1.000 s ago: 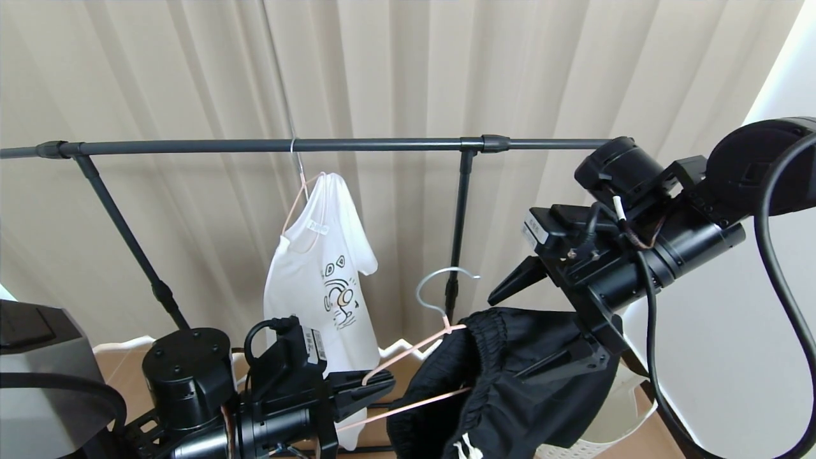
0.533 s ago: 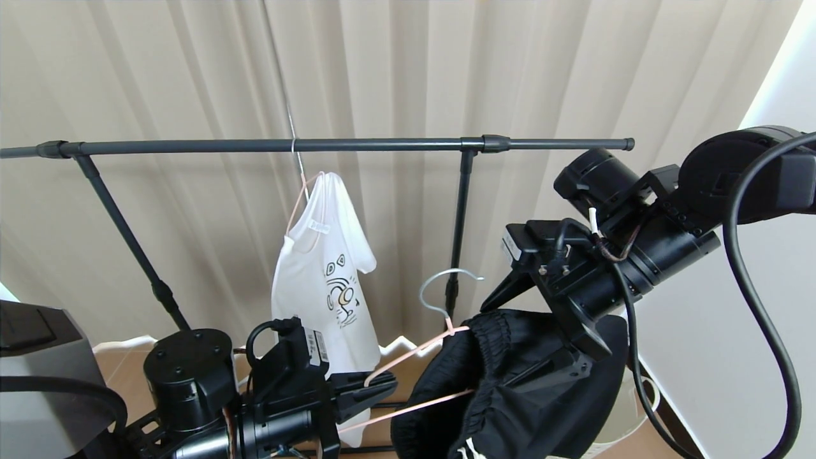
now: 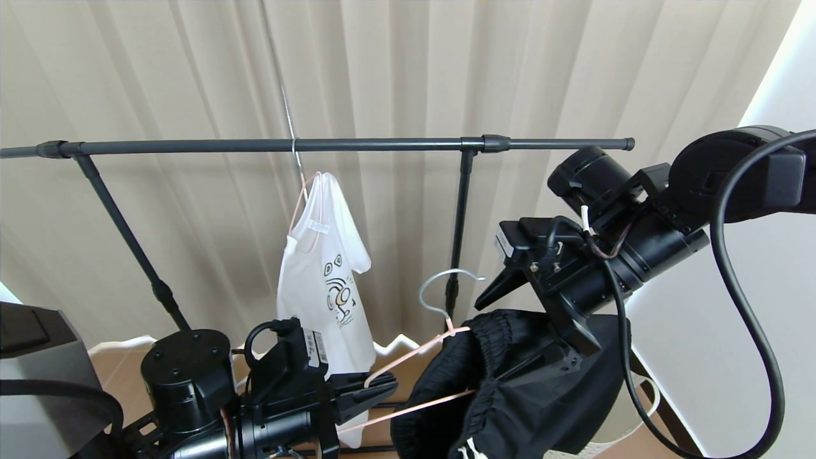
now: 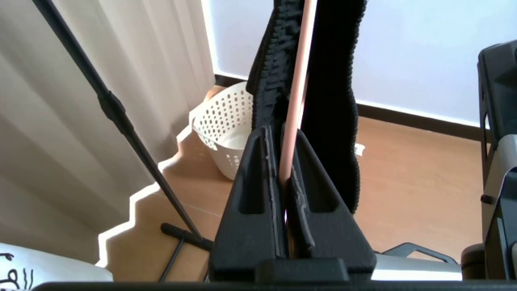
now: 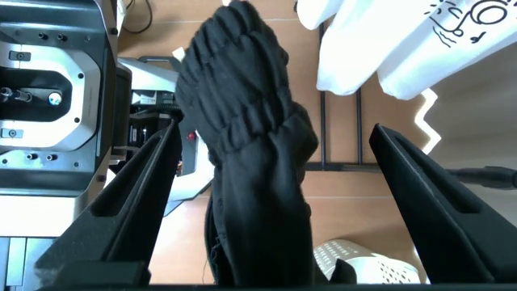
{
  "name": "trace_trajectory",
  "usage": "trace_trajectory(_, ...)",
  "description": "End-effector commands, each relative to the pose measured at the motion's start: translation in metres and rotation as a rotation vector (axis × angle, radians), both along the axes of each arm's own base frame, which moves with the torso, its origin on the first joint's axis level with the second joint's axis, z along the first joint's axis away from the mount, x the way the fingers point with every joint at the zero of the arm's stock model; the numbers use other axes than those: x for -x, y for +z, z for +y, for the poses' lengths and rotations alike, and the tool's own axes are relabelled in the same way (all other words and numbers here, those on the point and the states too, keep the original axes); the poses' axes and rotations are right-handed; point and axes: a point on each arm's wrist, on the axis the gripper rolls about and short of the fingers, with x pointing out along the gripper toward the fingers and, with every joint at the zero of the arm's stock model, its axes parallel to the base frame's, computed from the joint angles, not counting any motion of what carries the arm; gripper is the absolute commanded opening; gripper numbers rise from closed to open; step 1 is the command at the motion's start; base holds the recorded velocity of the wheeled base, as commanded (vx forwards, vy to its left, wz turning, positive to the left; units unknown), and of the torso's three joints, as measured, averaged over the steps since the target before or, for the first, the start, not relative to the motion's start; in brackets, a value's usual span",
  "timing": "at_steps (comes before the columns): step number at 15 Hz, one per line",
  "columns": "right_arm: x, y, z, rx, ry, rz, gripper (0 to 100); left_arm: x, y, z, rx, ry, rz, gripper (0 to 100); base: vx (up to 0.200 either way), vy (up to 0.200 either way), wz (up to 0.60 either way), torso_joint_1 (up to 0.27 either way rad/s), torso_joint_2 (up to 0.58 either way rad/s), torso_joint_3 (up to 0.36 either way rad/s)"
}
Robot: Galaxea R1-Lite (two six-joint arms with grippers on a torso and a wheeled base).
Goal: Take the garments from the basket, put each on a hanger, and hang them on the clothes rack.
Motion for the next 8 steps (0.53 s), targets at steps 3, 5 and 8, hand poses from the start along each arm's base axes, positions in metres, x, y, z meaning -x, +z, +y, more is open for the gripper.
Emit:
trace_trajectory(3, -0.0028, 0.0016, 0.0009, -0.001, -0.004, -0.016, 100, -0.0001, 0.0007, -0.0001, 0.002, 0.000, -0.004, 0, 0.000, 0.000, 0.00, 0.000, 0.00, 0.000)
trace_trajectory(5, -0.0027, 0.0013, 0.0009, 0.000, -0.004, -0.015, 100, -0.0006, 0.0011, -0.0005, 0.004, 0.000, -0.006, 0, 0.000, 0.000, 0.00, 0.000, 0.00, 0.000)
trace_trajectory(8, -0.0038, -0.0011, 0.0014, 0.003, -0.004, -0.008, 100, -0.0008, 0.0011, -0.0001, 0.004, 0.003, -0.006, 0, 0.000, 0.000, 0.00, 0.000, 0.00, 0.000)
